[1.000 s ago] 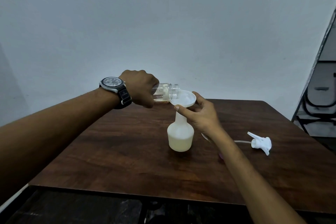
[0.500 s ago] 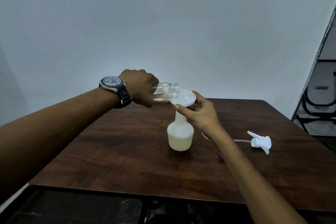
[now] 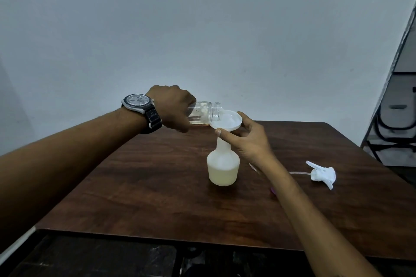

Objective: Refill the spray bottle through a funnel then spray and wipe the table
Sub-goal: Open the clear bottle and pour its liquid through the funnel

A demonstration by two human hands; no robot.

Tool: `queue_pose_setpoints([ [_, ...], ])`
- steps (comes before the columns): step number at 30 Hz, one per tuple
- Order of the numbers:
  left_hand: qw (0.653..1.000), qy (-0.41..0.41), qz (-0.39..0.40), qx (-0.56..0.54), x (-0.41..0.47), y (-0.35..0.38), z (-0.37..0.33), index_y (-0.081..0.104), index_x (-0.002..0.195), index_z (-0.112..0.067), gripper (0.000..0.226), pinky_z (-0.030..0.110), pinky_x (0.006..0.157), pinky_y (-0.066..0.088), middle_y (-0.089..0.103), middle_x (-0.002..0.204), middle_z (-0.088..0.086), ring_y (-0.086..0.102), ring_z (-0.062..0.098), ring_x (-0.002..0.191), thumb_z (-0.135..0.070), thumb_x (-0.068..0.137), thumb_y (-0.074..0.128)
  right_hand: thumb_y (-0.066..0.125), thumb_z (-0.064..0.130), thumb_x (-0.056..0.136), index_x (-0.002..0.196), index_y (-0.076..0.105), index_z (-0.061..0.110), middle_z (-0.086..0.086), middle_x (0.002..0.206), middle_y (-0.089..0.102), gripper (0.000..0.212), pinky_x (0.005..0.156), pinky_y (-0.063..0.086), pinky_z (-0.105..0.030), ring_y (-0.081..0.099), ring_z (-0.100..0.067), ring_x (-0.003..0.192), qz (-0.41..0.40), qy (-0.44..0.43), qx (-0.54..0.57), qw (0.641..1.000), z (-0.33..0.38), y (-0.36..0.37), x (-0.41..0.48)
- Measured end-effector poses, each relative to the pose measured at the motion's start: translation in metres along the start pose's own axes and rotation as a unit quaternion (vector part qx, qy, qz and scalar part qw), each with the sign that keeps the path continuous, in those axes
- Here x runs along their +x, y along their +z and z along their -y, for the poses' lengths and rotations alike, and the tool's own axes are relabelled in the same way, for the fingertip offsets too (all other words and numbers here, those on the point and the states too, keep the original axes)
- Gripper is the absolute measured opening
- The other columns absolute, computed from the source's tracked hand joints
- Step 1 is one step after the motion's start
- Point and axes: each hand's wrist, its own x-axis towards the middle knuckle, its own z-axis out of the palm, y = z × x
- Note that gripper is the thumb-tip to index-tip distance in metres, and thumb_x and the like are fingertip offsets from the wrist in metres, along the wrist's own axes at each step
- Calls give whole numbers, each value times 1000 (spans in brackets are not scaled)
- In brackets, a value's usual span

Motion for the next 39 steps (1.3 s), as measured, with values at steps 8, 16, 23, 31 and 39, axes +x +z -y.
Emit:
queue_pose_setpoints([
  [8,1000,-1,-4,9,-1,-2,-1,62,90,-26,26,23,55,32,62,78,-6,62,19,73,-34,67,70,93,40,69,110,73,32,5,110,80,46,96,61,-56,76,-19,108,5,-3,5,1000,2,0,-1],
  [16,1000,2,-2,10,0,-2,-2,62,90,-25,26,23,55,33,62,77,-6,61,18,72,-33,66,71,93,39,70,108,73,34,5,109,80,44,84,62,-44,75,-15,106,1,1,10,1000,2,0,-1],
  [23,1000,3,-3,10,0,-2,-1,62,90,-26,26,23,55,33,62,78,-6,61,18,72,-34,67,70,94,44,66,112,73,33,6,114,79,52,96,61,-59,74,-19,113,-1,-1,7,1000,1,0,-1],
  [31,1000,7,-1,16,0,-4,-2,62,90,-26,25,23,56,34,61,77,-6,61,19,72,-34,68,71,93,47,66,114,73,33,6,114,79,54,86,61,-42,74,-19,112,0,-1,12,1000,2,1,-1],
  [39,999,22,-5,29,2,-5,-2,62,91,-25,25,24,57,33,60,77,-6,63,21,75,-35,69,69,94,33,74,107,74,38,4,110,80,39,80,59,-37,75,-17,106,1,4,24,1000,3,1,-2],
])
